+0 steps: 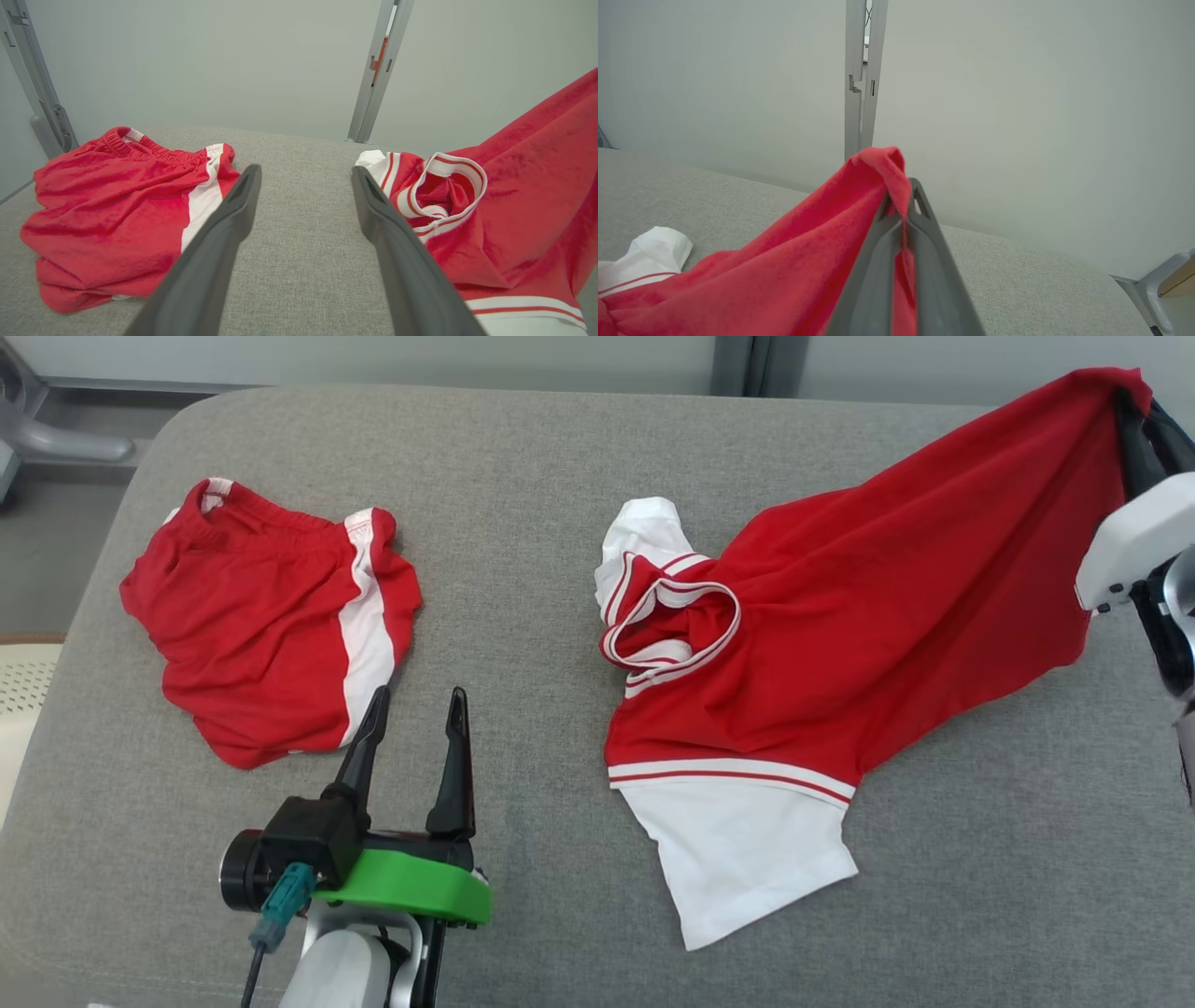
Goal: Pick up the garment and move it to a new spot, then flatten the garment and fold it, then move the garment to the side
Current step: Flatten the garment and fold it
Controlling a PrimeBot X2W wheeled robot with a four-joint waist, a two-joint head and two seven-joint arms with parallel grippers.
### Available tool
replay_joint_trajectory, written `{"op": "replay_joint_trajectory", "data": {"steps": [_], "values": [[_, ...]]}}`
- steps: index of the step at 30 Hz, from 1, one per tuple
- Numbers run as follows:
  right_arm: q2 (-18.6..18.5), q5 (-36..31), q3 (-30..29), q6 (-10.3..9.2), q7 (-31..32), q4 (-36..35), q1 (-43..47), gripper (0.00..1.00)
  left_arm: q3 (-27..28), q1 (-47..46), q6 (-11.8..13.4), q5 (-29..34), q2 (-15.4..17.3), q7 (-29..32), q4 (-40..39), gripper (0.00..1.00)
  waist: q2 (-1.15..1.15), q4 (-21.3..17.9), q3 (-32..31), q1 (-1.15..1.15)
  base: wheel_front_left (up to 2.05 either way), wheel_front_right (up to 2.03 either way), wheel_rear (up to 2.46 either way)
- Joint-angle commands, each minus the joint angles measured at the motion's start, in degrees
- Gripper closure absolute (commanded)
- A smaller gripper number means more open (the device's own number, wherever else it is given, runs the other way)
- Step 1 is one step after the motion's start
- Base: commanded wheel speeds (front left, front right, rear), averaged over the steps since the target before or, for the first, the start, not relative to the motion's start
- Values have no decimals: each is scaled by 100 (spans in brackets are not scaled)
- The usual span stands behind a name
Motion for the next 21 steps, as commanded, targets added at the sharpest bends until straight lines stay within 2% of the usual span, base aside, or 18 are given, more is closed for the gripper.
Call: {"op": "replay_joint_trajectory", "data": {"steps": [1, 7, 8, 9, 10, 14, 17, 21], "values": [[-27, -119, 16, -4, 88, 143, -173, 100, -34, -128, -4, -25, 10, 4, -36, 0, 0, 121, 156, 0, 0, 0, 0], [228, -624, 73, -4, 73, 1191, -856, 100, -141, -321, 15, -94, 11, 4, -69, 0, 0, 344, 442, 0, 0, 0, 0], [277, -693, 72, -4, 23, 1367, -940, 68, -148, -343, 22, -101, 11, 3, -72, 0, 0, 365, 469, 0, 0, 0, 0], [347, -769, 58, -4, -57, 1582, -1043, 15, -150, -372, 33, -102, 11, 3, -77, 0, 0, 387, 500, 0, 0, 0, 0], [407, -848, 57, -4, -126, 1754, -1109, 0, -148, -391, 41, -106, 11, 3, -82, 0, 0, 398, 517, 0, 0, 0, 0], [636, -1017, 79, -4, -511, 2332, -1303, 0, -131, -396, 64, -102, 11, 3, -79, 0, 0, 378, 536, 0, 0, 0, 0], [740, -873, 132, -4, -821, 2564, -1409, 0, -93, -352, 78, -54, 10, 3, -76, 0, 0, 258, 490, 0, 0, 0, 0], [658, -591, 93, -4, -1106, 2652, -1290, 0, -49, -284, 65, -17, 11, 3, -58, 0, 0, 65, 346, 0, 0, 0, 0]]}}
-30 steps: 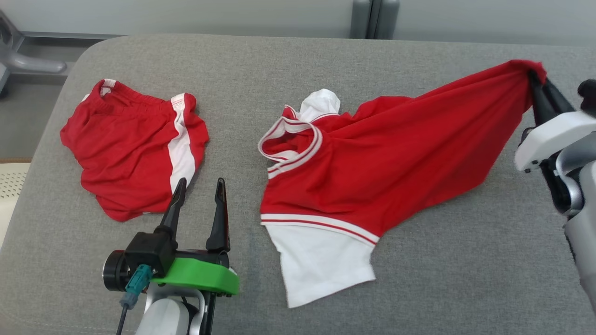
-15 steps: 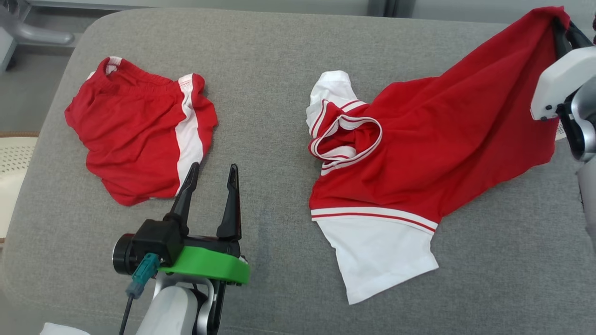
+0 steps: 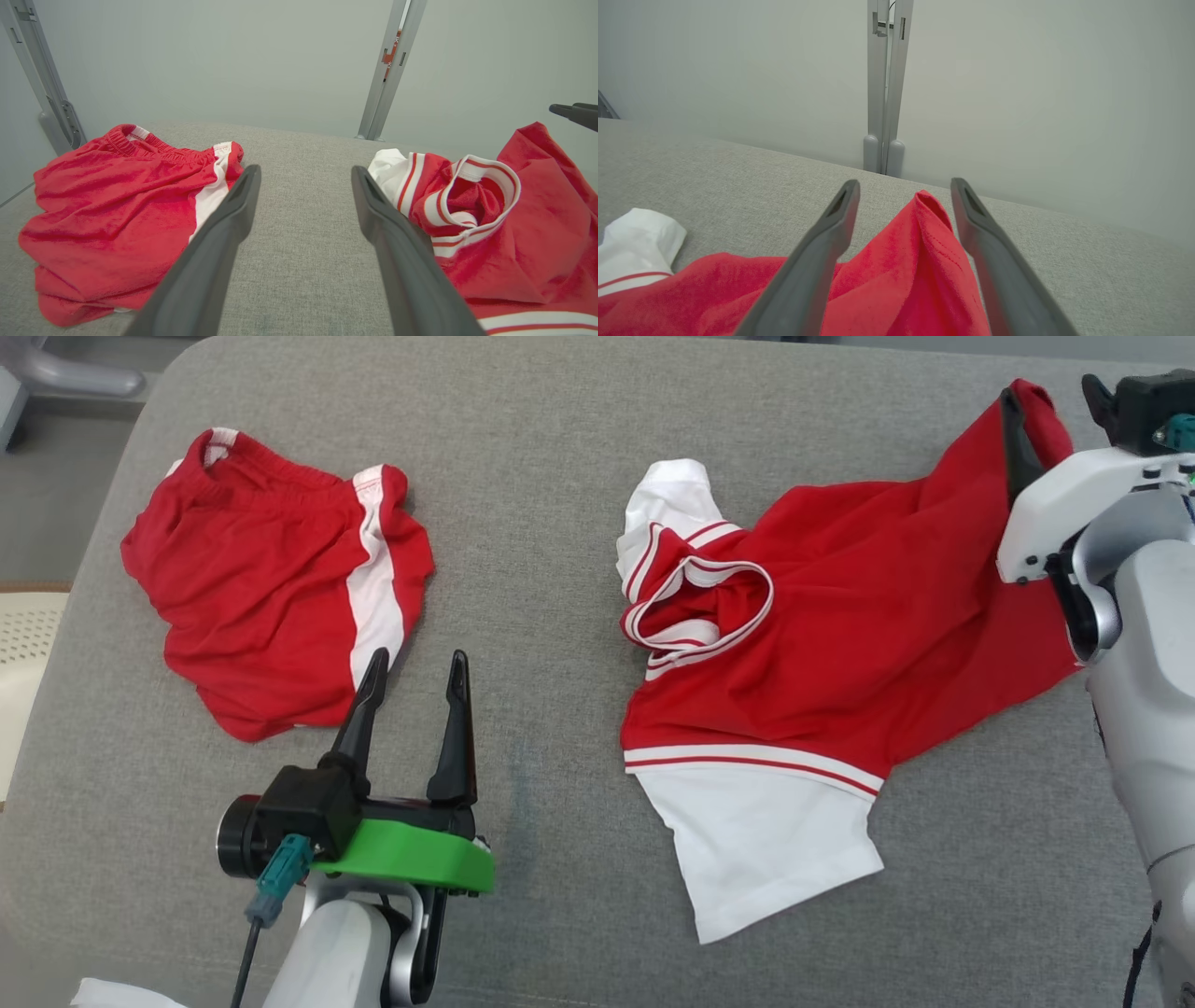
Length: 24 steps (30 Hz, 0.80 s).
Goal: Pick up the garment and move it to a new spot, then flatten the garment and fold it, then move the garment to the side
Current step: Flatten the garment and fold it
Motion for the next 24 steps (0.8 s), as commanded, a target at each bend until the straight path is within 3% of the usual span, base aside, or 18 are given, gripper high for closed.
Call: {"op": "replay_joint_trajectory", "data": {"steps": [1, 7, 12, 24], "values": [[-112, 111, -51, -5, -67, 16, 147, 0, 30, 61, 3, 21, 12, 4, 7, 0, 0, -186, -171, 0, 0, 0, 0], [-459, 317, -219, -5, -89, -28, 920, 0, 90, 158, -16, 67, 13, 3, 12, 0, 0, -460, -311, 0, 0, 0, 0], [-390, 421, -223, -5, 53, 29, 1392, 0, 121, 147, -50, 122, 13, 3, 0, 0, 0, -559, -226, 0, 0, 0, 0], [-298, 102, -547, -6, 98, 860, 1079, 0, 209, -53, -107, 155, 14, 3, 9, 0, 0, -254, 117, 0, 0, 0, 0]]}}
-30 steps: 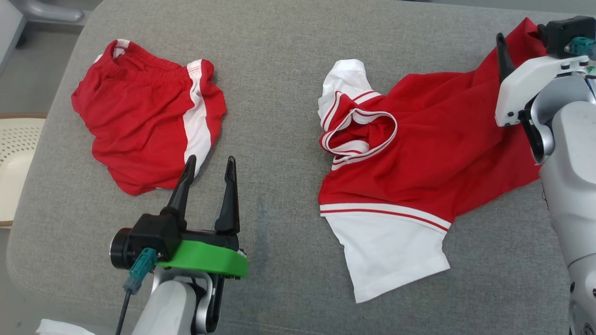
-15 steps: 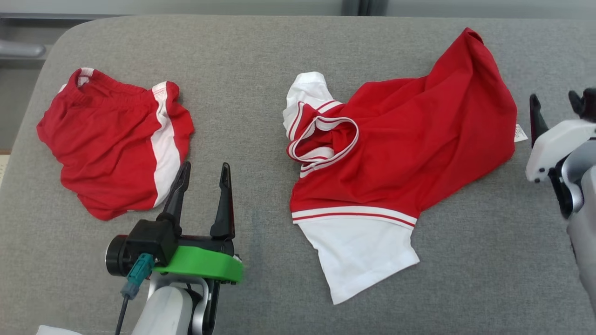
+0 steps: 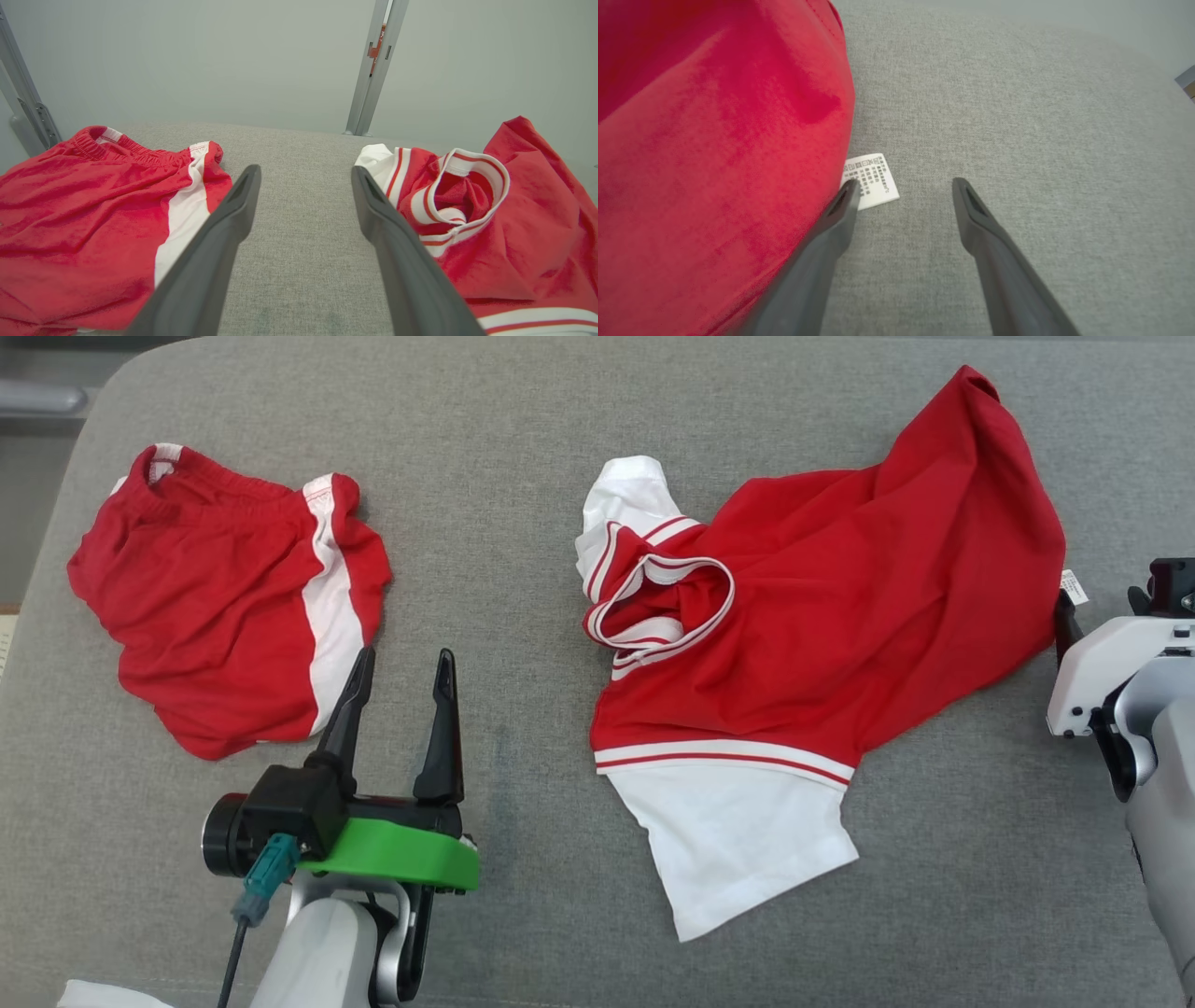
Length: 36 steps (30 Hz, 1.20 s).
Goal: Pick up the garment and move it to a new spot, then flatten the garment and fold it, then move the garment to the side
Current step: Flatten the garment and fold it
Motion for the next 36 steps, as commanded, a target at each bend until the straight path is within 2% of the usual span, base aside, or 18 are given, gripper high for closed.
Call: {"op": "replay_joint_trajectory", "data": {"steps": [1, 7, 8, 9, 10, 12, 22, 32, 33, 34, 35, 36], "values": [[68, -65, -37, -6, -54, 93, -97, 0, 37, -65, 2, 32, 14, 3, -15, 0, 0, 111, 90, 0, 0, 0, 0], [291, -79, 81, -3, -9, 448, -302, 0, 85, -56, 9, 36, 14, 3, 2, 0, 0, 169, 95, 0, 0, 0, 0], [308, -63, 116, -2, 1, 486, -323, 11, 89, -53, 15, 34, 14, 3, -3, 0, 0, 167, 90, 0, 0, 0, 0], [320, -46, 158, -2, 0, 526, -350, 55, 94, -48, 21, 33, 14, 3, -8, 0, 0, 161, 83, 0, 0, 0, 0], [334, -31, 195, -2, -8, 548, -366, 63, 96, -46, 24, 34, 14, 3, -10, 0, 0, 154, 76, 0, 0, 0, 0], [341, -16, 276, -2, -70, 576, -416, 100, 96, -40, 33, 41, 14, 3, -10, 0, 0, 130, 53, 0, 0, 0, 0], [297, 163, 615, -6, -448, 403, -548, 100, 118, 74, 7, 88, 15, 4, 26, 0, 0, -148, -125, 0, 0, 0, 0], [298, 508, 998, -6, -568, -217, -178, 100, 115, 133, -4, 71, 15, 3, 62, 0, 0, -340, -303, 0, 0, 0, 0], [314, 572, 1001, -6, -530, -257, -121, 71, 111, 136, -6, 65, 15, 3, 63, 0, 0, -339, -308, 0, 0, 0, 0], [320, 628, 1027, -6, -468, -282, -46, 20, 99, 133, -7, 59, 15, 3, 66, 0, 0, -331, -309, 0, 0, 0, 0], [317, 676, 1022, -6, -424, -295, -4, 0, 88, 124, -8, 53, 15, 4, 69, 0, 0, -321, -305, 0, 0, 0, 0], [308, 714, 1010, -6, -366, -305, 38, 0, 72, 105, -15, 42, 15, 3, 69, 0, 0, -298, -298, 0, 0, 0, 0]]}}
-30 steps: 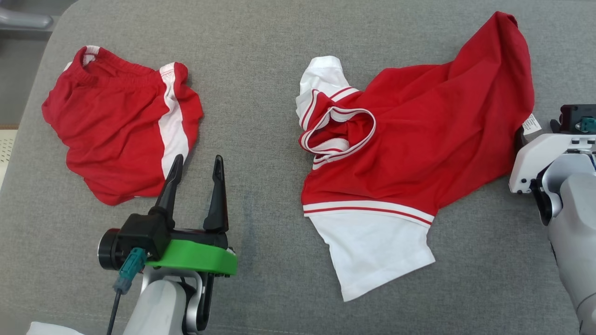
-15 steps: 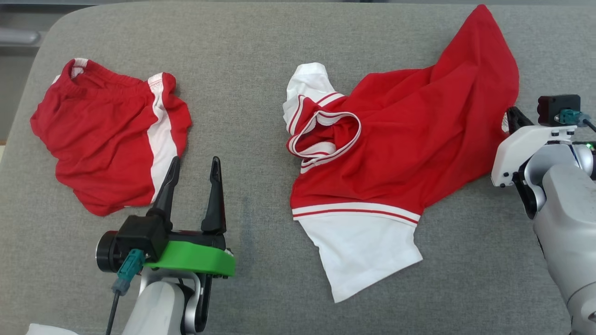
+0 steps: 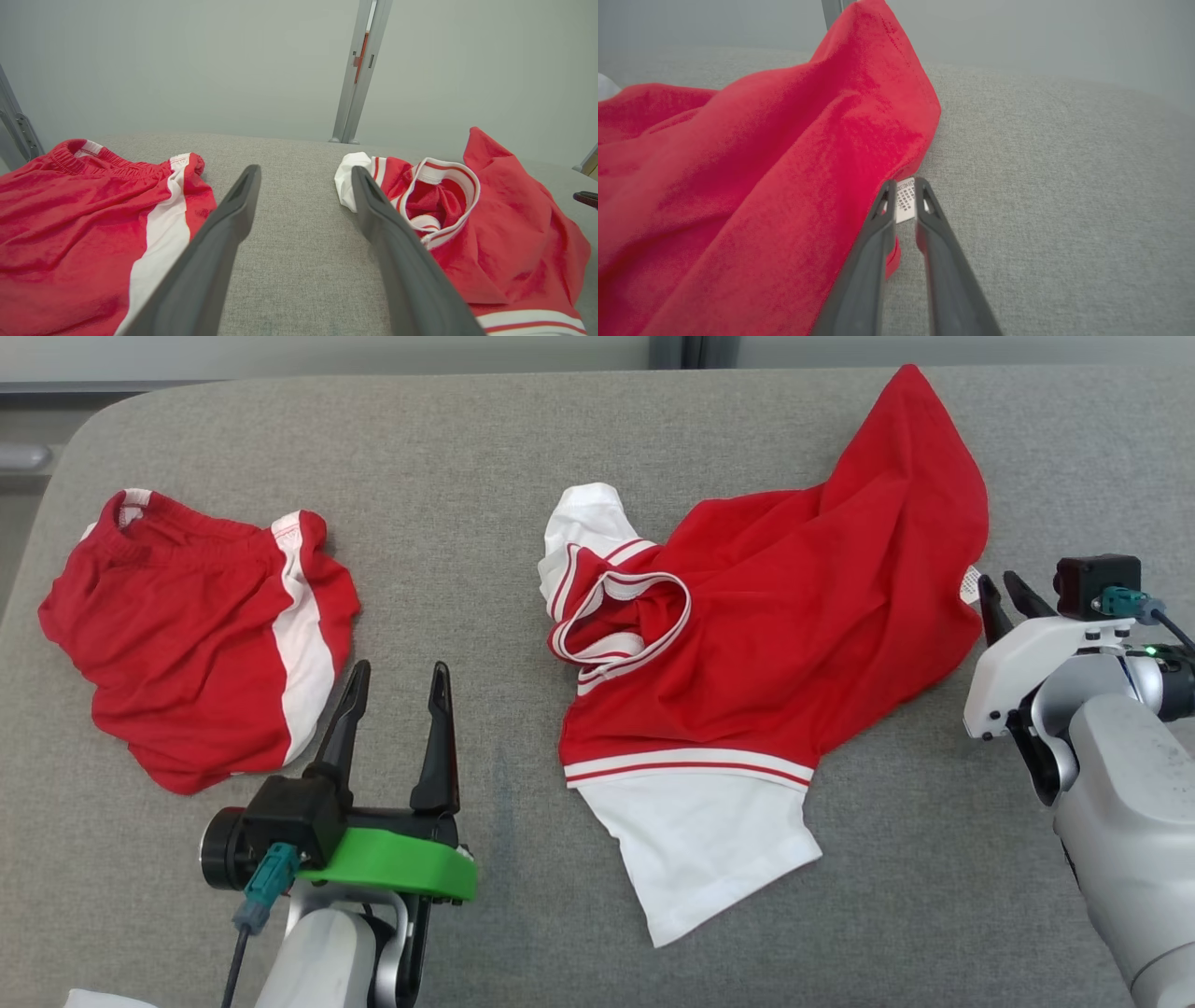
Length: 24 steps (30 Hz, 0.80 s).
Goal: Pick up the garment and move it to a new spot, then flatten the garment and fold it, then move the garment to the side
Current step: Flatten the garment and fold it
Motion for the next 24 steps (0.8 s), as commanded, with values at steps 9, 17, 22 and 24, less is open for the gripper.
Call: {"op": "replay_joint_trajectory", "data": {"steps": [9, 17, 22, 24], "values": [[-41, 251, -181, -5, 428, 335, -80, 0, -53, -87, -33, -9, 15, 4, -8, 0, 0, 343, 156, 0, 0, 0, 0], [16, 196, -287, -6, 149, 613, -232, 100, -55, -1, 14, -27, 15, 4, -18, 0, 0, 458, 84, 0, 0, 0, 0], [-76, 21, -420, -6, -312, 434, -223, 100, -48, 110, 27, -18, 15, 4, -20, 0, 0, 311, -87, 0, 0, 0, 0], [-119, -56, -482, -6, -443, 292, -161, 100, -53, 140, 8, -12, 15, 4, 0, 0, 0, 219, -174, 0, 0, 0, 0]]}}
